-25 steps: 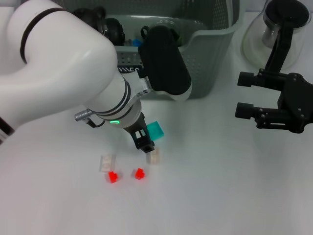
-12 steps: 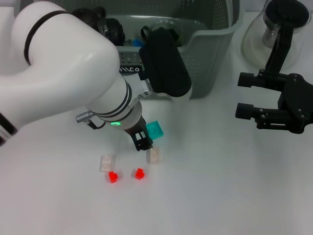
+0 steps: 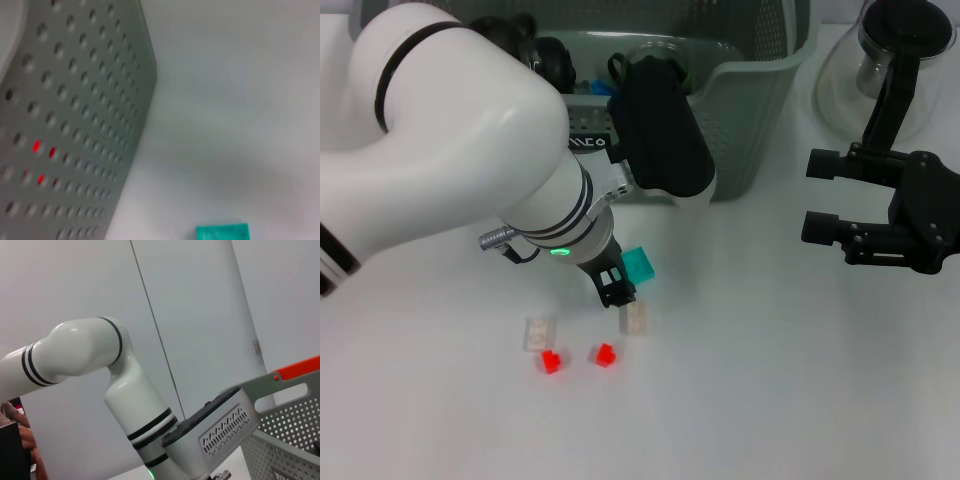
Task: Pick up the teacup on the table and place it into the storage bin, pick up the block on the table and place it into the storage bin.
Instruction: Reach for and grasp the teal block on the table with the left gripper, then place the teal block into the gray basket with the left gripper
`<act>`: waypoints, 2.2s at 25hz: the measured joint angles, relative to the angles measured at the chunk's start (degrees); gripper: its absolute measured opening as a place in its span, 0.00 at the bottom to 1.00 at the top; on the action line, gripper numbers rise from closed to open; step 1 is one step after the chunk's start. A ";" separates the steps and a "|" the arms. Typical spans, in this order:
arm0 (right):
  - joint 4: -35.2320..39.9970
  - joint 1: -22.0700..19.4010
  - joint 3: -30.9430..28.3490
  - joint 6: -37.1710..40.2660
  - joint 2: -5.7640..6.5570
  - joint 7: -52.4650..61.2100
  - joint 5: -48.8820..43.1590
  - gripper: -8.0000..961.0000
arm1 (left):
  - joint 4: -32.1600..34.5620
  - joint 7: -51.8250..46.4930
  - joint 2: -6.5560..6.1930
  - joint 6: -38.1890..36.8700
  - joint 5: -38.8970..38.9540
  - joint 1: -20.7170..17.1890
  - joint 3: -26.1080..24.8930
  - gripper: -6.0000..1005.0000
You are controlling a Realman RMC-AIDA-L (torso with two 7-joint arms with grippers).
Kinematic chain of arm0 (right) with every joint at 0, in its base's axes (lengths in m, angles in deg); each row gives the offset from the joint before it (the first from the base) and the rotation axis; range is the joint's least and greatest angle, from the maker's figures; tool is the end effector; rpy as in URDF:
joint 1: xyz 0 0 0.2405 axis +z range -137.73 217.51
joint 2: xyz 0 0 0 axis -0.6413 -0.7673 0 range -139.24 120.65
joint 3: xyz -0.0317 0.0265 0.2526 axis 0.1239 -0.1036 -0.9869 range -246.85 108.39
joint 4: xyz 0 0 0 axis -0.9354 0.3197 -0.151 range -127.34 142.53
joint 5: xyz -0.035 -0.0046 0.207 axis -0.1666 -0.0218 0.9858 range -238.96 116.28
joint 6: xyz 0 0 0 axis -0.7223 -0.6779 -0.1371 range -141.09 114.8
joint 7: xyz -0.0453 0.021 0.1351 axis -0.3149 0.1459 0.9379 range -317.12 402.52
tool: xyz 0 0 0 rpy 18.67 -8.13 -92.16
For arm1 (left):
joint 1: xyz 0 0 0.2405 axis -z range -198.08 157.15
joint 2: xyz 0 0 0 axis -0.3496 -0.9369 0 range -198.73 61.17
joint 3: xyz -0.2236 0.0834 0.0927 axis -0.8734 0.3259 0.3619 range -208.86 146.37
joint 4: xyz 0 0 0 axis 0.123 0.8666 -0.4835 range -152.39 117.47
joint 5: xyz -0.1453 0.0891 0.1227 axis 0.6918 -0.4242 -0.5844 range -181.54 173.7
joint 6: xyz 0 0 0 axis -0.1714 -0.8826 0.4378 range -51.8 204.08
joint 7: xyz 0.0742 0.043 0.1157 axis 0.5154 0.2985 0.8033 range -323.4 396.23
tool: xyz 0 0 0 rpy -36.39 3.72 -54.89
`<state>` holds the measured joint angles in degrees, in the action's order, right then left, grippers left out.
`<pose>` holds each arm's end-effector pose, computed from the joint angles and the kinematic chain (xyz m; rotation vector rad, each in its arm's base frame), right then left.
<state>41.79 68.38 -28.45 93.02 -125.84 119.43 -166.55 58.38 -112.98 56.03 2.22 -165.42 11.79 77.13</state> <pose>0.2444 0.2963 0.0205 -2.8288 0.5170 1.0841 -0.1574 0.3188 -0.1018 -2.6458 -0.3516 0.7454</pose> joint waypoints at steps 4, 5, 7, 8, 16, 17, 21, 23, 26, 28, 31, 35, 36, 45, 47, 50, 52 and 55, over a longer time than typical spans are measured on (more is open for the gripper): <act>0.00 -0.03 0.00 0.00 0.00 0.00 -0.07 0.89 | 0.00 -0.20 -0.01 0.19 0.03 0.05 0.49 0.48; 0.00 -0.07 0.00 0.00 0.00 0.00 -0.07 0.89 | 0.00 -0.22 -0.01 0.20 0.03 0.07 0.75 0.48; 0.00 -0.19 0.00 0.00 0.00 0.00 -0.07 0.89 | 0.00 -0.27 -0.01 0.24 -0.13 0.09 1.23 0.48; 0.00 -0.23 0.00 0.00 0.00 0.00 -0.05 0.89 | 0.00 -0.29 -0.01 0.25 -0.22 0.09 1.32 0.48; 0.00 -0.39 0.00 0.00 0.00 0.00 0.07 0.89 | 0.00 -0.53 -0.01 0.27 -0.32 0.09 0.79 0.44; 0.00 -0.39 0.00 0.00 0.00 0.00 0.08 0.89 | 0.06 -0.54 -0.01 0.23 -0.32 0.09 0.76 0.43; 0.00 -0.38 0.00 0.01 0.00 0.00 0.10 0.89 | 1.81 -0.47 -0.27 -1.39 -0.37 -0.16 0.20 0.41; 0.00 -0.37 0.00 0.01 0.00 0.00 0.10 0.89 | 4.33 0.82 -0.44 -3.84 -0.33 -0.95 -1.95 0.42; 0.00 -0.36 0.00 0.01 0.00 0.00 0.11 0.89 | 8.53 6.26 -0.41 -8.07 1.96 -3.63 -8.76 0.42; 0.00 -0.36 -0.03 0.01 0.00 0.00 0.11 0.89 | 10.05 11.15 -0.39 -10.96 5.58 -5.13 -14.47 0.42; 0.00 -0.36 -0.13 0.01 0.00 0.00 0.11 0.89 | 9.48 18.00 -0.48 -15.73 12.05 -6.22 -24.83 0.42; 0.00 -0.21 -0.17 0.00 0.00 0.00 0.10 0.89 | 5.10 31.43 -0.61 -23.64 22.07 -6.83 -41.58 0.43; -0.01 -0.20 -0.16 0.00 -0.01 0.00 0.10 0.89 | 3.63 34.35 -0.72 -25.63 24.20 -6.65 -45.55 0.43; 0.00 -0.12 -0.18 0.00 0.00 0.00 -0.10 0.89 | -28.36 52.28 -10.91 -41.39 43.23 -1.03 -72.61 0.44; 0.00 -0.12 -0.18 0.00 0.00 0.00 -0.17 0.89 | -32.88 52.96 -12.98 -41.91 48.38 -0.84 -72.86 0.44; 0.00 -0.23 -0.18 0.00 -0.01 0.00 -0.07 0.89 | -34.50 51.12 -13.51 -41.32 56.39 -0.63 -75.05 0.44; 0.00 -0.21 -0.18 -0.02 -0.08 0.00 -0.13 0.89 | -34.42 48.83 -13.00 -40.31 60.16 0.16 -76.85 0.44; 0.00 -0.14 -0.18 -0.03 -0.15 0.00 -0.20 0.89 | -33.39 43.12 -12.69 -36.25 62.21 3.30 -77.64 0.45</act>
<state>41.78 68.24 -28.63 92.99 -125.99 119.43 -166.75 24.99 -69.85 43.34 -34.03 -103.22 15.09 -0.51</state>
